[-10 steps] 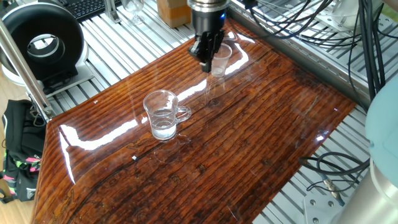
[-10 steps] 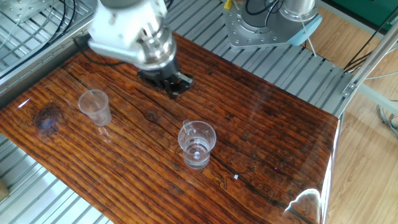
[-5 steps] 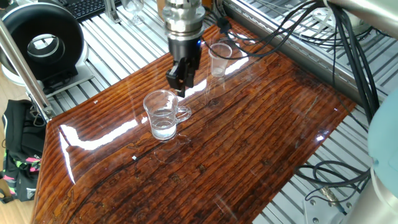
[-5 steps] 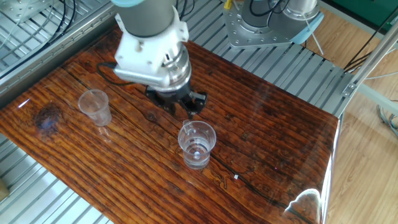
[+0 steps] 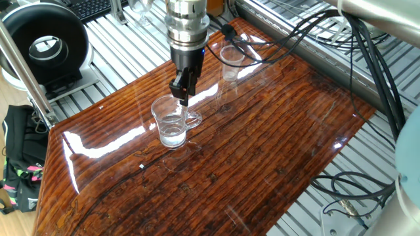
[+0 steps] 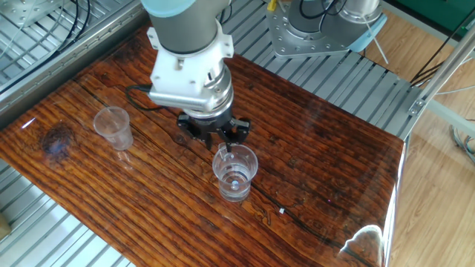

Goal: Pour the water from one cup into another empty cup

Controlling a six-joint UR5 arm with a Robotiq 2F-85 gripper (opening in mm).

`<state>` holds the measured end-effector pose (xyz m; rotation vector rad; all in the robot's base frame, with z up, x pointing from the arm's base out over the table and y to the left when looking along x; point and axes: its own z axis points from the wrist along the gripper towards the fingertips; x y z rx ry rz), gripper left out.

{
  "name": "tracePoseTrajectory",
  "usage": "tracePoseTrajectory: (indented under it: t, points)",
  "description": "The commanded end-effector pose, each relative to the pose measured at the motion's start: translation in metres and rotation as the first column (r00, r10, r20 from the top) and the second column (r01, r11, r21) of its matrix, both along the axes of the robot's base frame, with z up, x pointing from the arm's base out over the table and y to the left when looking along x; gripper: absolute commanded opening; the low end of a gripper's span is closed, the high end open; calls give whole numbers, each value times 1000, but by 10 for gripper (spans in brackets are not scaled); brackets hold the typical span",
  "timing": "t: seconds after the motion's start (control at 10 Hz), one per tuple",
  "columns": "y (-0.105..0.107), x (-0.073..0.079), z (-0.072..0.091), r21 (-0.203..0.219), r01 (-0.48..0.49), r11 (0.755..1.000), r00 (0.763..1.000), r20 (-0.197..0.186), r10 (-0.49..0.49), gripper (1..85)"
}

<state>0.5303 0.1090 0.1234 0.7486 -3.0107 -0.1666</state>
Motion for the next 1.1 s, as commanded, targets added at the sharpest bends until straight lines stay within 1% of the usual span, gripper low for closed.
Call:
tracePoseTrajectory:
  t: [0.0, 0.2, 0.4, 0.5, 0.7, 0.9, 1.0]
  points:
    - [1, -7, -3, 7, -25, 1000, 1000, -2, 25, 403]
    - [3, -5, 3, 19, -22, 1000, 1000, -4, 23, 403]
    - [2, 1, 11, 8, -13, 1000, 1000, -6, 13, 397]
    - [2, 3, 14, 11, -12, 1000, 1000, -8, 12, 390]
    - [2, 5, 19, 28, -26, 999, 1000, -11, 26, 387]
    - [4, -5, 25, 33, -51, 998, 999, -17, 52, 373]
    - [6, -10, 29, 44, -54, 998, 998, -16, 55, 357]
